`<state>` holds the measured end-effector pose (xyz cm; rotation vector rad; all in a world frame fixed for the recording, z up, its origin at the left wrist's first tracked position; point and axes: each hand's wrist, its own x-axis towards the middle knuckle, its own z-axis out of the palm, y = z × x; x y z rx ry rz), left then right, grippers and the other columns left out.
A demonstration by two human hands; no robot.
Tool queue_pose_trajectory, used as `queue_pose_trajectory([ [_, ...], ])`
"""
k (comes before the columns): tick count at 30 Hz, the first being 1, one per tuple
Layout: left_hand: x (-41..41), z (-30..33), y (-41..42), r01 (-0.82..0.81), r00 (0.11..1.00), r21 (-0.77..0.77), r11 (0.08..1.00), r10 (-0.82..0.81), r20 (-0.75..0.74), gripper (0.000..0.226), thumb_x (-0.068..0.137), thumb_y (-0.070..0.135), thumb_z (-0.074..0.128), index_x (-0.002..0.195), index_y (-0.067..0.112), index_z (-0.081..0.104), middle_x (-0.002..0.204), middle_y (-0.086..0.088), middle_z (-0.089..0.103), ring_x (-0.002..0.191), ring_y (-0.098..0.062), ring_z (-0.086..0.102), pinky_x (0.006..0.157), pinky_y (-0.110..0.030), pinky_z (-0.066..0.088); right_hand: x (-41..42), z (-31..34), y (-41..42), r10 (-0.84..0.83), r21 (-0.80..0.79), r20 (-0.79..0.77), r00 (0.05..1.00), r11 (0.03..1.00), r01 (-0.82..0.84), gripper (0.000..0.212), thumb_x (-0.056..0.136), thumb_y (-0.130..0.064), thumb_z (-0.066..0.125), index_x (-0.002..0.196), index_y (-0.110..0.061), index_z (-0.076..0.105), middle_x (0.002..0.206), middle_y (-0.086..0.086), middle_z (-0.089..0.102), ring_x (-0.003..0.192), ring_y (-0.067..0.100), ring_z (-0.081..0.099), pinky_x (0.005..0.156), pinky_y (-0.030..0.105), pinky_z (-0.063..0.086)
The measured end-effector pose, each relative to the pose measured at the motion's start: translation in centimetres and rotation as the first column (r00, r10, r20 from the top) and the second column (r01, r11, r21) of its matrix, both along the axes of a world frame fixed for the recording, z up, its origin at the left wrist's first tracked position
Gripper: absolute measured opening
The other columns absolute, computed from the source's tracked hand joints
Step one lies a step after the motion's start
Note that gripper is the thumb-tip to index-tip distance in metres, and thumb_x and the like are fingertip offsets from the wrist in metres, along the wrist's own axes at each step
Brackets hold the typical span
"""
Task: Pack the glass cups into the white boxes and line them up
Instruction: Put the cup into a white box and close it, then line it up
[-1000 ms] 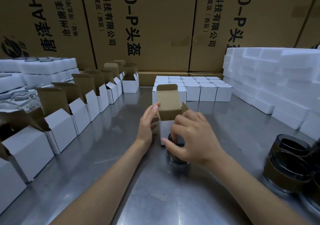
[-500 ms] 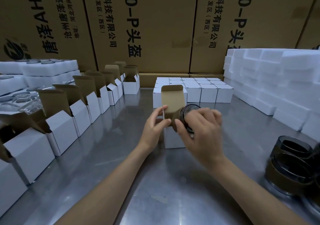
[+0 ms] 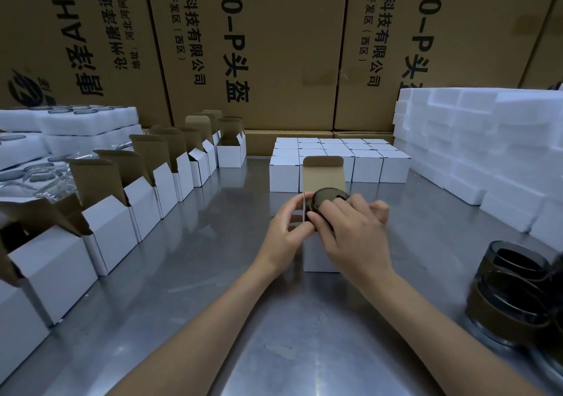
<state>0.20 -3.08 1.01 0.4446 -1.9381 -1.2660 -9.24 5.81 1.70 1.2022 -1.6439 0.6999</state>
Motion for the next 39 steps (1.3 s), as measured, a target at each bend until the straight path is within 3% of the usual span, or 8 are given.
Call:
queue_pose_trajectory([
  [11,0.0,-0.1,0.0,0.009,0.999,0.023,1.0,-0.008,-0.032,0.057,0.072,0.022,0.051,0.129,0.013,0.052,0.126,-0.012,0.057,0.118,-0.028,0.052,0.1,-0.049,0.043,-0.5,0.0,0.2,0.033,0.078,-0.011,0.999,0.996,-0.032,0.04,0.091,-0.03,0.043,0.055,-0.02,0.057,0.052,-0.008,0.057,0.063,0.02,0.054,0.085,0.038,0.027],
  [15,-0.1,-0.2,-0.1,0.033,0.998,0.016,0.999,-0.032,-0.058,0.054,0.074,0.025,0.053,0.127,0.013,0.053,0.124,-0.016,0.057,0.115,-0.029,0.053,0.1,-0.044,0.045,-0.6,-0.2,0.4,0.15,-0.013,0.19,0.97,0.989,-0.15,0.036,0.094,-0.031,0.036,0.072,-0.021,0.063,0.074,-0.01,0.062,0.086,0.016,0.054,0.087,0.032,0.021],
  [18,0.0,-0.3,-0.2,0.053,0.996,0.013,0.999,-0.052,-0.07,0.054,0.078,0.043,0.052,0.126,0.02,0.053,0.123,-0.002,0.058,0.113,-0.015,0.053,0.095,-0.028,0.044,-1.3,0.1,0.3,0.327,-0.282,0.563,0.759,0.939,-0.196,0.032,0.095,-0.034,0.03,0.093,-0.029,0.061,0.094,-0.016,0.058,0.1,0.003,0.041,0.087,0.023,0.02],
  [21,0.0,-0.2,-0.4,0.031,0.992,0.125,0.992,-0.015,-0.124,0.05,0.083,0.051,0.041,0.121,0.022,0.055,0.118,0.002,0.059,0.111,-0.011,0.055,0.091,-0.022,0.042,-2.9,-0.4,0.3,0.503,-0.456,0.792,0.346,0.864,-0.212,0.025,0.102,-0.026,0.032,0.096,-0.031,0.057,0.096,-0.016,0.06,0.112,0.014,0.048,0.099,0.03,0.032],
  [25,-0.1,-0.2,-1.1,-0.026,0.982,0.277,0.96,0.076,-0.171,0.019,0.095,0.033,0.051,0.108,0.019,0.054,0.103,-0.002,0.063,0.1,-0.017,0.059,0.081,-0.021,0.045,-3.7,-1.2,0.4,0.512,-0.51,0.856,-0.074,0.809,-0.292,0.015,0.098,-0.027,0.048,0.108,-0.028,0.059,0.114,-0.006,0.063,0.114,0.011,0.054,0.095,0.027,0.041],
  [28,-0.2,-0.3,-1.5,-0.042,0.987,0.281,0.959,0.084,-0.139,0.022,0.093,0.016,0.057,0.115,0.023,0.054,0.104,-0.004,0.064,0.101,-0.019,0.059,0.08,-0.023,0.044,-3.7,-1.2,-0.1,0.52,-0.605,0.796,-0.31,0.699,-0.381,0.036,0.089,-0.024,0.06,0.125,-0.028,0.056,0.124,0.002,0.062,0.114,0.019,0.06,0.089,0.033,0.047],
  [34,-0.1,-0.1,-1.6,0.013,0.991,0.367,0.93,0.037,-0.13,0.024,0.089,0.015,0.062,0.109,0.026,0.069,0.113,-0.011,0.068,0.113,-0.033,0.059,0.1,-0.047,0.044,-4.0,-1.1,-0.3,0.506,-0.622,0.783,-0.361,0.653,-0.433,0.041,0.08,-0.015,0.062,0.118,-0.029,0.06,0.111,0.007,0.069,0.094,0.023,0.066,0.076,0.033,0.048],
  [39,-0.2,0.0,-1.2,0.061,0.992,0.4,0.915,-0.011,-0.126,0.032,0.077,0.026,0.071,0.109,0.022,0.068,0.111,-0.007,0.068,0.107,-0.026,0.061,0.1,-0.043,0.043,-4.0,-1.2,-0.4,0.507,-0.605,0.796,-0.33,0.681,-0.414,0.028,0.087,-0.008,0.057,0.109,-0.025,0.061,0.102,0.009,0.068,0.084,0.022,0.064,0.074,0.034,0.045],
])
